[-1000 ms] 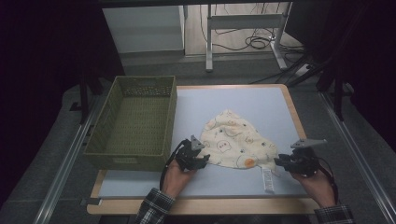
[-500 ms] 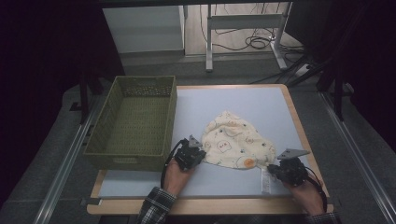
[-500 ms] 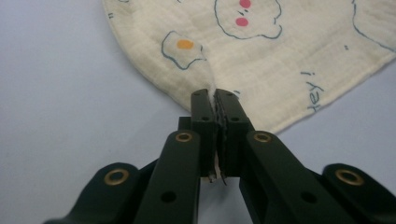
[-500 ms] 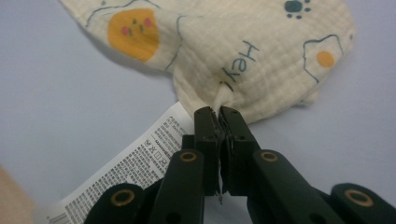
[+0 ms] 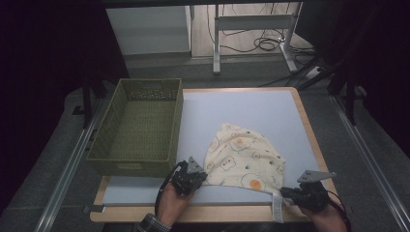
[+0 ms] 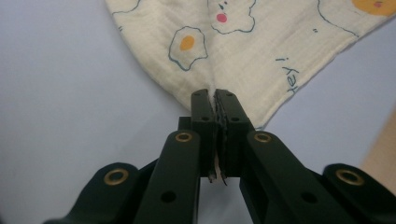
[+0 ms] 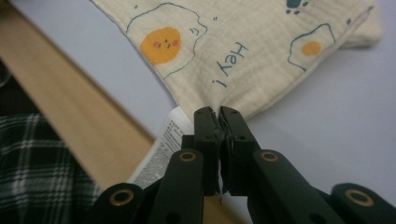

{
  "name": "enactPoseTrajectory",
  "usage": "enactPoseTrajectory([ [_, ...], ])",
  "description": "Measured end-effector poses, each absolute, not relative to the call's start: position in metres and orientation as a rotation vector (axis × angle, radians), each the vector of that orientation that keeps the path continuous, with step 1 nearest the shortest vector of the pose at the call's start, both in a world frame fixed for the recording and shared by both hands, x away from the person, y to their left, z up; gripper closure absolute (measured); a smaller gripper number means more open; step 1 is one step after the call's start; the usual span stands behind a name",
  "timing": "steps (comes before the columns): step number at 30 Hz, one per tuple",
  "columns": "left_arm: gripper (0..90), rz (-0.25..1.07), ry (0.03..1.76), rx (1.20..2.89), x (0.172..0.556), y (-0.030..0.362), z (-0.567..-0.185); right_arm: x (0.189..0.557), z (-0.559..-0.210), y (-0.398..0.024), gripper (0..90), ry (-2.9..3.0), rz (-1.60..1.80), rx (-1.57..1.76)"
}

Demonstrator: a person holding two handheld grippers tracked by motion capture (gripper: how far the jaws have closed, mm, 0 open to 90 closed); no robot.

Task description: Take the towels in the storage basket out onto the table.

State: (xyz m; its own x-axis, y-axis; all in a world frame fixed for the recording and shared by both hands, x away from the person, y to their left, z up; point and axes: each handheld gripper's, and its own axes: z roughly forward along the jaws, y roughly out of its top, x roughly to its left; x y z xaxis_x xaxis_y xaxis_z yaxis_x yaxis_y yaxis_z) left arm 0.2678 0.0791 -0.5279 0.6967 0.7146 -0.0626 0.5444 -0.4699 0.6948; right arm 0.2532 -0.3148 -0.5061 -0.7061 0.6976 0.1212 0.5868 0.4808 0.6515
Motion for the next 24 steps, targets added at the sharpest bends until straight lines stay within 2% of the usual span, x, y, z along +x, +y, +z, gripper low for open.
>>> enactPoseTrajectory([
  [1, 84.1, 0.299, 0.953, 2.188, 0.265, 0.080, -0.528, 0.249, -0.506, -0.315, 84.5, 2.570, 1.030, 1.115],
  [3, 64.9, 0.327, 0.950, 2.159, 0.264, 0.079, -0.526, 0.245, -0.504, -0.316, 75.1, 2.555, 1.026, 1.099],
  [6, 46.1, 0.384, 0.950, 2.105, 0.273, 0.075, -0.518, 0.250, -0.493, -0.320, 70.4, 2.501, 1.015, 1.103],
  [10, 30.6, 0.449, 0.933, 2.115, 0.291, 0.061, -0.514, 0.275, -0.483, -0.326, 69.4, 2.438, 1.003, 1.122],
  [14, 21.5, 0.453, 0.954, 2.132, 0.310, 0.050, -0.520, 0.313, -0.484, -0.328, 69.6, 2.383, 0.983, 1.169],
  [19, 17.3, 0.440, 0.993, 2.154, 0.327, 0.044, -0.531, 0.360, -0.494, -0.322, 70.4, 2.364, 0.938, 1.233],
  [23, 15.3, 0.428, 1.007, 2.180, 0.334, 0.044, -0.540, 0.380, -0.504, -0.310, 70.4, 2.393, 0.927, 1.238],
  [24, 14.0, 0.416, 1.012, 2.168, 0.335, 0.045, -0.541, 0.382, -0.507, -0.307, 73.8, 2.402, 0.907, 1.234],
])
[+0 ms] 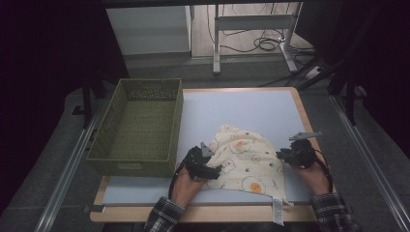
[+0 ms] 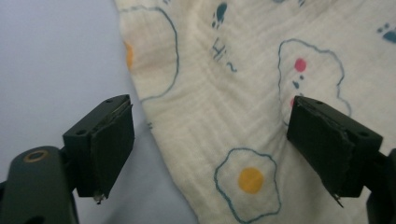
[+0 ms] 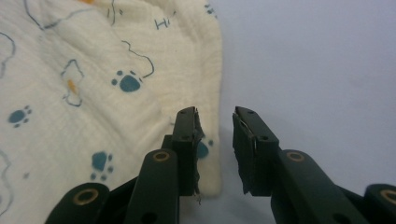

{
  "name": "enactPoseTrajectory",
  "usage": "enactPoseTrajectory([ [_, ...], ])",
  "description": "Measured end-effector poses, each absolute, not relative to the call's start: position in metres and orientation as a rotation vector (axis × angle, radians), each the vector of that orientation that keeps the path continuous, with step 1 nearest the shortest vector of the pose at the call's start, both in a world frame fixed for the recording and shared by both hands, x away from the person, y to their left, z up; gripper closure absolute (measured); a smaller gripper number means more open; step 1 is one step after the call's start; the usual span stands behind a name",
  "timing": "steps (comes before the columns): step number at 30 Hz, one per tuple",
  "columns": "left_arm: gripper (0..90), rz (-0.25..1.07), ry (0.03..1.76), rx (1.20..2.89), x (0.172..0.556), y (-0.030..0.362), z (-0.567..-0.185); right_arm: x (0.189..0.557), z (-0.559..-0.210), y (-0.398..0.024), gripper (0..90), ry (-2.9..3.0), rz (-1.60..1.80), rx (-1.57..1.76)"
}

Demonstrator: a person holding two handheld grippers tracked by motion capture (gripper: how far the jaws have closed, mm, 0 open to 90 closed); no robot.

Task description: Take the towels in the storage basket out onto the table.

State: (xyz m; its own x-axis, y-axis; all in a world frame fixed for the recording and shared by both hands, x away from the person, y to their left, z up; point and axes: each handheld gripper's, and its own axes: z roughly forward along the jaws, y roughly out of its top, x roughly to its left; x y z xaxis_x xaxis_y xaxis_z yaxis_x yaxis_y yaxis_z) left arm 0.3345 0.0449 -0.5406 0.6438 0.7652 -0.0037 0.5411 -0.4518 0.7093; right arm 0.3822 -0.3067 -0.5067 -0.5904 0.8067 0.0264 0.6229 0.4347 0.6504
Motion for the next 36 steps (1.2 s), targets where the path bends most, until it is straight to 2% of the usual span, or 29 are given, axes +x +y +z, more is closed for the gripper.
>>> enactPoseTrajectory([
  [2, 12.9, 0.379, 1.035, 2.145, 0.336, 0.047, -0.543, 0.384, -0.510, -0.302, 86.2, 2.424, 0.872, 1.212],
  [4, 12.0, 0.379, 1.033, 2.148, 0.336, 0.047, -0.543, 0.386, -0.509, -0.299, 88.6, 2.441, 0.871, 1.215],
  [10, 11.5, 0.364, 1.036, 2.146, 0.340, 0.047, -0.540, 0.400, -0.491, -0.299, 88.6, 2.391, 0.825, 1.172],
  [17, 11.7, 0.408, 1.038, 2.127, 0.358, 0.037, -0.519, 0.441, -0.465, -0.298, 87.9, 2.318, 0.838, 1.198],
  [21, 13.3, 0.463, 1.062, 2.109, 0.377, 0.033, -0.507, 0.457, -0.462, -0.297, 77.5, 2.293, 0.871, 1.228],
  [25, 20.2, 0.535, 1.097, 2.090, 0.395, 0.032, -0.501, 0.453, -0.463, -0.303, 73.4, 2.283, 0.894, 1.241],
  [28, 30.6, 0.538, 1.138, 2.081, 0.414, 0.032, -0.502, 0.447, -0.465, -0.310, 71.8, 2.281, 0.887, 1.250],
  [32, 43.7, 0.460, 1.158, 2.036, 0.439, 0.034, -0.510, 0.443, -0.470, -0.320, 70.6, 2.275, 0.901, 1.278],
  [36, 48.3, 0.419, 1.131, 2.021, 0.458, 0.037, -0.518, 0.443, -0.477, -0.331, 71.2, 2.270, 0.932, 1.318],
])
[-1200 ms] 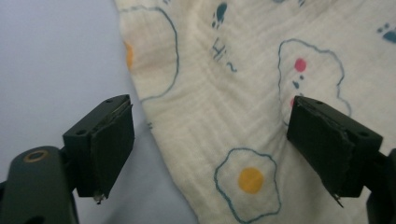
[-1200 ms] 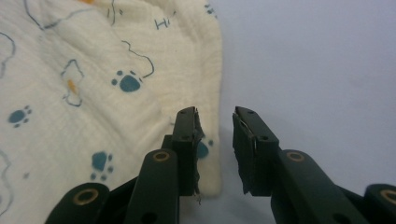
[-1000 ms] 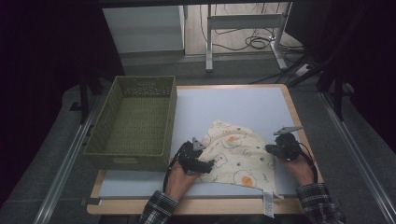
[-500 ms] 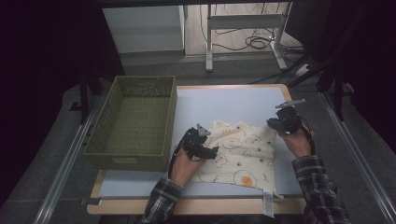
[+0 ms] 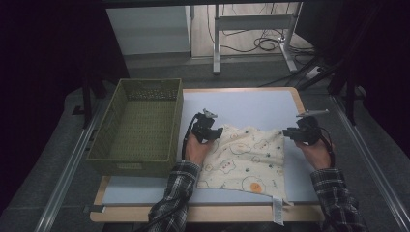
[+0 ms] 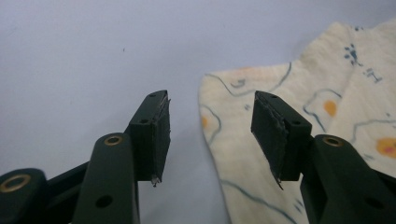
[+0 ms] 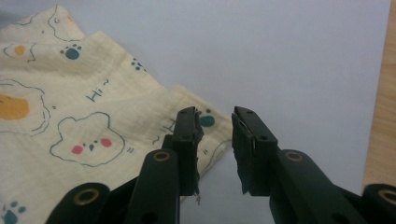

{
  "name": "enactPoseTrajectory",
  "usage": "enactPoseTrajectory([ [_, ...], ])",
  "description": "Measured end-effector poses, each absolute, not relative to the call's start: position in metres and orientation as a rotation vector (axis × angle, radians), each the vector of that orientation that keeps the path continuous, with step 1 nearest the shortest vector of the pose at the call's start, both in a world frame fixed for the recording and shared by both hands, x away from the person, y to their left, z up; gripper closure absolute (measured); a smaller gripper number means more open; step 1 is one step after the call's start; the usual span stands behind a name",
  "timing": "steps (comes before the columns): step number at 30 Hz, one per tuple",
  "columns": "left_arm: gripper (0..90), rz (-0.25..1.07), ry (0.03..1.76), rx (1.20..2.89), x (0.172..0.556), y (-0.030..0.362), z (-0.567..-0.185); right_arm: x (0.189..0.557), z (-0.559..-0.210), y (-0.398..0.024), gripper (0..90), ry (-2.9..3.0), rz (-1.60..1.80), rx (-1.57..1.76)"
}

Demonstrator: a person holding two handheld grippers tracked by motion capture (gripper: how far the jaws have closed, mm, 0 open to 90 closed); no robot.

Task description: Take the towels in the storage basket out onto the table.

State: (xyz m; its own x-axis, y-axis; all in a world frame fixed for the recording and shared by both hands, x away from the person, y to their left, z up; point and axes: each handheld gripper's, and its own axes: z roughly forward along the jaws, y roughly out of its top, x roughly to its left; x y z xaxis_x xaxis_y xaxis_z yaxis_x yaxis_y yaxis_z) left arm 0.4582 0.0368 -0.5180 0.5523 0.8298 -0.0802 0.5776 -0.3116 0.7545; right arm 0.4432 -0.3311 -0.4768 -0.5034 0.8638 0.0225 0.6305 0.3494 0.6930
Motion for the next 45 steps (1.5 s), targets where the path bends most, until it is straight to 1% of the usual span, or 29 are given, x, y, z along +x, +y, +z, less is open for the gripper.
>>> enactPoseTrajectory([
  [1, 51.0, 0.414, 1.137, 2.021, 0.461, 0.037, -0.519, 0.443, -0.478, -0.333, 71.3, 2.267, 0.938, 1.326],
  [3, 53.0, 0.392, 1.133, 2.028, 0.470, 0.038, -0.522, 0.444, -0.481, -0.335, 71.4, 2.260, 0.946, 1.346],
  [6, 54.6, 0.408, 1.130, 2.038, 0.477, 0.035, -0.526, 0.446, -0.485, -0.337, 71.5, 2.252, 0.948, 1.359],
  [9, 53.6, 0.396, 1.124, 2.050, 0.482, 0.031, -0.530, 0.450, -0.490, -0.336, 71.3, 2.247, 0.948, 1.364],
  [13, 52.1, 0.412, 1.106, 2.085, 0.487, 0.024, -0.535, 0.454, -0.499, -0.331, 66.0, 2.250, 0.941, 1.371],
  [15, 54.6, 0.410, 1.100, 2.076, 0.487, 0.022, -0.536, 0.456, -0.505, -0.328, 64.1, 2.262, 0.922, 1.366],
  [16, 58.0, 0.409, 1.091, 2.078, 0.487, 0.021, -0.536, 0.457, -0.508, -0.326, 64.2, 2.265, 0.915, 1.365],
  [17, 63.9, 0.402, 1.080, 2.081, 0.485, 0.019, -0.536, 0.458, -0.511, -0.323, 64.9, 2.275, 0.903, 1.366],
  [18, 70.4, 0.394, 1.064, 2.088, 0.484, 0.018, -0.536, 0.458, -0.512, -0.321, 69.6, 2.259, 0.895, 1.361],
  [19, 77.6, 0.391, 1.056, 2.091, 0.483, 0.016, -0.536, 0.457, -0.512, -0.320, 77.2, 2.252, 0.885, 1.361],
  [20, 82.9, 0.379, 1.050, 2.095, 0.483, 0.015, -0.535, 0.457, -0.512, -0.320, 83.8, 2.261, 0.899, 1.367],
  [21, 86.7, 0.383, 1.052, 2.102, 0.483, 0.014, -0.534, 0.458, -0.512, -0.319, 87.1, 2.270, 0.909, 1.371],
  [22, 88.0, 0.385, 1.050, 2.104, 0.483, 0.014, -0.534, 0.457, -0.512, -0.318, 88.1, 2.268, 0.902, 1.369],
  [27, 88.8, 0.437, 1.074, 2.030, 0.487, 0.027, -0.524, 0.462, -0.506, -0.319, 89.0, 2.241, 0.892, 1.360],
  [33, 88.6, 0.546, 1.093, 1.978, 0.493, 0.041, -0.503, 0.474, -0.493, -0.321, 89.0, 2.160, 0.933, 1.354],
  [36, 88.1, 0.558, 1.101, 1.956, 0.490, 0.046, -0.497, 0.477, -0.485, -0.322, 89.0, 2.140, 0.982, 1.360],
  [41, 87.5, 0.557, 1.117, 1.945, 0.479, 0.047, -0.499, 0.469, -0.479, -0.322, 89.0, 2.164, 0.990, 1.326],
  [45, 87.2, 0.576, 1.094, 1.971, 0.464, 0.045, -0.501, 0.452, -0.475, -0.326, 88.8, 2.182, 1.018, 1.302],
])
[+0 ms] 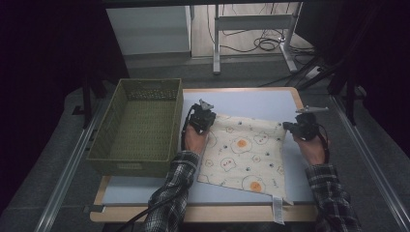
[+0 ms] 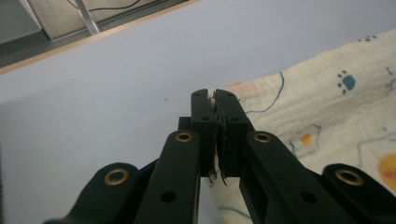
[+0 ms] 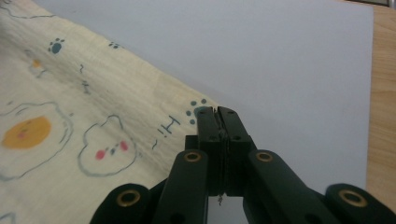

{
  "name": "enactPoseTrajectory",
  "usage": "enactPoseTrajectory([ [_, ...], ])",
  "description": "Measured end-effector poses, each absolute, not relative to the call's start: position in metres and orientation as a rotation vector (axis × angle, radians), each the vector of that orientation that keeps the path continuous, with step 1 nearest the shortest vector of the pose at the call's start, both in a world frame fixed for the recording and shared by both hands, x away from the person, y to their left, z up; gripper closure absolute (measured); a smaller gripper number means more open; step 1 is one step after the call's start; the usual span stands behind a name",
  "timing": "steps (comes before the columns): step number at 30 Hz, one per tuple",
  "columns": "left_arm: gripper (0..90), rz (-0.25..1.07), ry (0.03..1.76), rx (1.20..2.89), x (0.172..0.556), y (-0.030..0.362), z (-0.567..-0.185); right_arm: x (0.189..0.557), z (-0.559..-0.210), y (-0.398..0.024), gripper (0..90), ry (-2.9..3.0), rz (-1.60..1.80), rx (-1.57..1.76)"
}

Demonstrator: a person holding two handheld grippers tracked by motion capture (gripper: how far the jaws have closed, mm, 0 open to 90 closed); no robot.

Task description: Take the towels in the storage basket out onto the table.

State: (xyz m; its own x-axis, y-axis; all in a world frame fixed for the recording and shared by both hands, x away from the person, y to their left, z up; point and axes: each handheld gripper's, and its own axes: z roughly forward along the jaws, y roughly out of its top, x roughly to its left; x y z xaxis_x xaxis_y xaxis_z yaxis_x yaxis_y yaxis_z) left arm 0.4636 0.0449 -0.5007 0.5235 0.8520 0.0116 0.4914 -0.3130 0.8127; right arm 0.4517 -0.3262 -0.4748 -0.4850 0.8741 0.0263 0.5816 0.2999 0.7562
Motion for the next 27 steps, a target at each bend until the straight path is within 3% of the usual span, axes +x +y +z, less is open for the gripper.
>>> enactPoseTrajectory([
  [5, 87.1, 0.629, 1.084, 2.016, 0.442, 0.039, -0.502, 0.428, -0.473, -0.331, 88.9, 2.214, 1.031, 1.258],
  [12, 86.7, 0.604, 1.060, 2.002, 0.411, 0.043, -0.504, 0.399, -0.476, -0.336, 88.9, 2.252, 1.049, 1.229],
  [20, 86.8, 0.385, 1.069, 1.870, 0.376, 0.066, -0.514, 0.361, -0.484, -0.339, 88.9, 2.300, 1.080, 1.195],
  [27, 87.1, 0.306, 1.040, 1.870, 0.349, 0.069, -0.522, 0.331, -0.487, -0.337, 88.9, 2.333, 1.104, 1.154],
])
